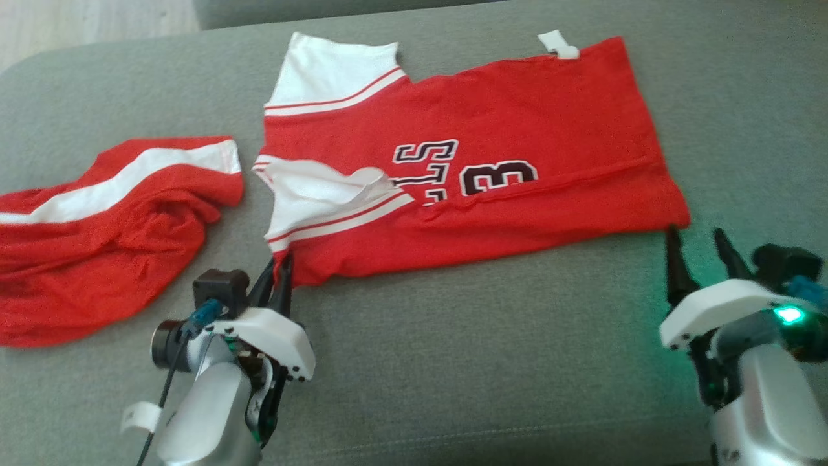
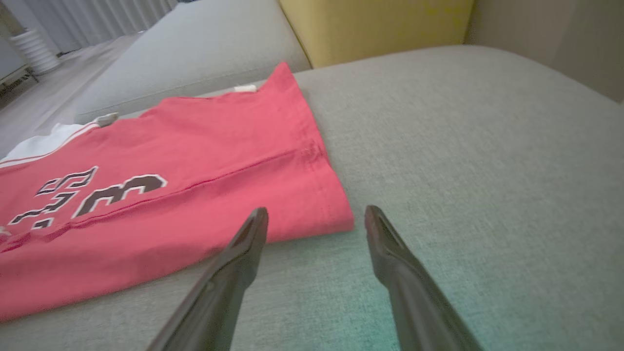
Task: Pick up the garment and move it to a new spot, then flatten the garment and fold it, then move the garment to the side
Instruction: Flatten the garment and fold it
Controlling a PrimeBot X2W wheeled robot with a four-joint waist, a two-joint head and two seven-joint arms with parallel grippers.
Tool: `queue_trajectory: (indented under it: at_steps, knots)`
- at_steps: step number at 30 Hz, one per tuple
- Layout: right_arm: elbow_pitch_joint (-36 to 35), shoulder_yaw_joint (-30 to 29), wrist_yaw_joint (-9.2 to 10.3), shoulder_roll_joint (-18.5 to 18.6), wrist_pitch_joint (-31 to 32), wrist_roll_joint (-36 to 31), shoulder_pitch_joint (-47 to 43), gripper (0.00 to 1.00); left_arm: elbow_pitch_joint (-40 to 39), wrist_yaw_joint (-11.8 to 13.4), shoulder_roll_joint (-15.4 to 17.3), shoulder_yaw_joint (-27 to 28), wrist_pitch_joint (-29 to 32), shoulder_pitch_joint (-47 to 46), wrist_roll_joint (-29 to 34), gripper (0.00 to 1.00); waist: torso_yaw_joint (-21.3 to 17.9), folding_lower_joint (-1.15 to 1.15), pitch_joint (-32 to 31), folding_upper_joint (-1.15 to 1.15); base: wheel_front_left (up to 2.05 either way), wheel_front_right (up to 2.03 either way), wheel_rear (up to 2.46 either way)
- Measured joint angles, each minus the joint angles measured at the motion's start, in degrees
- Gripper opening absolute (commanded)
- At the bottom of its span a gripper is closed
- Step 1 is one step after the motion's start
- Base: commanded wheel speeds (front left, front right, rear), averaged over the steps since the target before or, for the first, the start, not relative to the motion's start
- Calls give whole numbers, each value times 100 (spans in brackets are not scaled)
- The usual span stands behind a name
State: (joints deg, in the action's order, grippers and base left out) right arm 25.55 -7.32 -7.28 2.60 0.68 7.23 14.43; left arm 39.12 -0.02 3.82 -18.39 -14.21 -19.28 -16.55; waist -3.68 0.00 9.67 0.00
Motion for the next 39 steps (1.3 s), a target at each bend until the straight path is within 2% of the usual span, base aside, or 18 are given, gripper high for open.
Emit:
queue_trajectory:
  at_steps: [12,21,22,24,30,39]
  knots:
    - [1416,-1177,0,1,188,-296,986,100,-1160,2,107,-135,-2,127,288,0,318,0,268,0,0,0,0]
    - [2186,-1349,0,13,157,-377,1635,100,-1395,1,180,-156,-2,148,338,0,403,0,509,0,0,0,0]
    - [2262,-1334,0,16,154,-364,1696,94,-1405,0,189,-157,-2,148,338,0,404,0,515,0,0,0,0]
    - [2390,-1311,0,21,131,-359,1781,0,-1416,1,209,-166,-2,147,347,0,398,0,515,0,0,0,0]
    - [2631,-1256,0,20,22,-414,1844,0,-1395,11,280,-183,-2,148,386,0,343,0,427,0,0,0,0]
    - [2689,-1559,-1,-2,-66,-683,1745,0,-1299,55,312,-225,-1,268,363,0,231,0,92,0,0,0,0]
